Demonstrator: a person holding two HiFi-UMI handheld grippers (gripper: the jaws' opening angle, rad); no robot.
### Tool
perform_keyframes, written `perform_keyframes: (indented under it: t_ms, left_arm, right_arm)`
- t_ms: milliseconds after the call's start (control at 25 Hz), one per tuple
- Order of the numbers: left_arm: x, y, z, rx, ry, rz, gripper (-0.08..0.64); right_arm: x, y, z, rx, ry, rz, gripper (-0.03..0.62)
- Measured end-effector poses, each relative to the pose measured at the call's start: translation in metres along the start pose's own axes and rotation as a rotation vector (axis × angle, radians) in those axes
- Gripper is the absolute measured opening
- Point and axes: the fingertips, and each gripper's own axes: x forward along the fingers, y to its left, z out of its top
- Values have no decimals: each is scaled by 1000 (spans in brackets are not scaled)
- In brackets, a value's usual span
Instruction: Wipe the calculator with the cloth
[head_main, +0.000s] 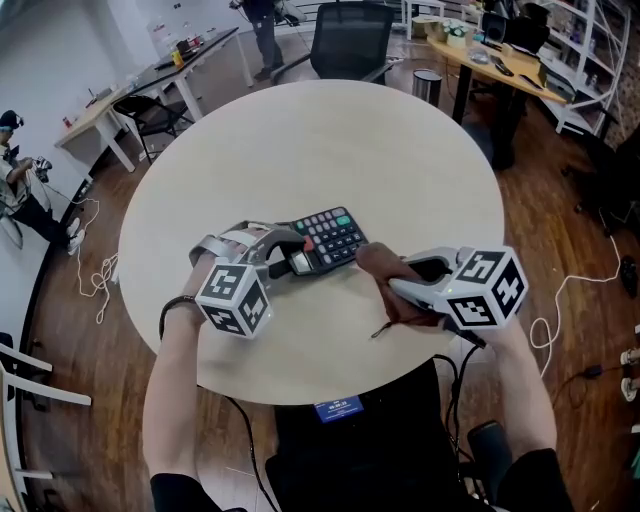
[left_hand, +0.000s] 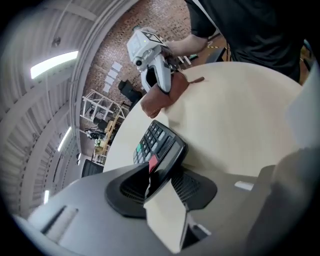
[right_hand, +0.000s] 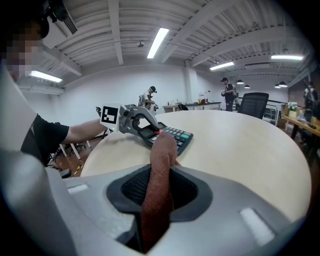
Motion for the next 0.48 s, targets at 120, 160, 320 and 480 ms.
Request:
perform_keyframes:
  t_ms: [120,160,320,480]
  left_arm:
    - [-5,10,5,-153,-71,54,125]
    - [-7,15,7,-214,-102,70,113]
    - [-24,38,13,-495,-260,101,87]
    - [-37,50,17,-770,-417,71,84]
  right_arm:
    - [-6,-9,3,31,-52,-17,100]
    - [-9,-12,5,47,-74,-20,100]
    - [-17,-23,14,93,-145,-38,100]
    - [-23,-27,29,122,-225,-48,99]
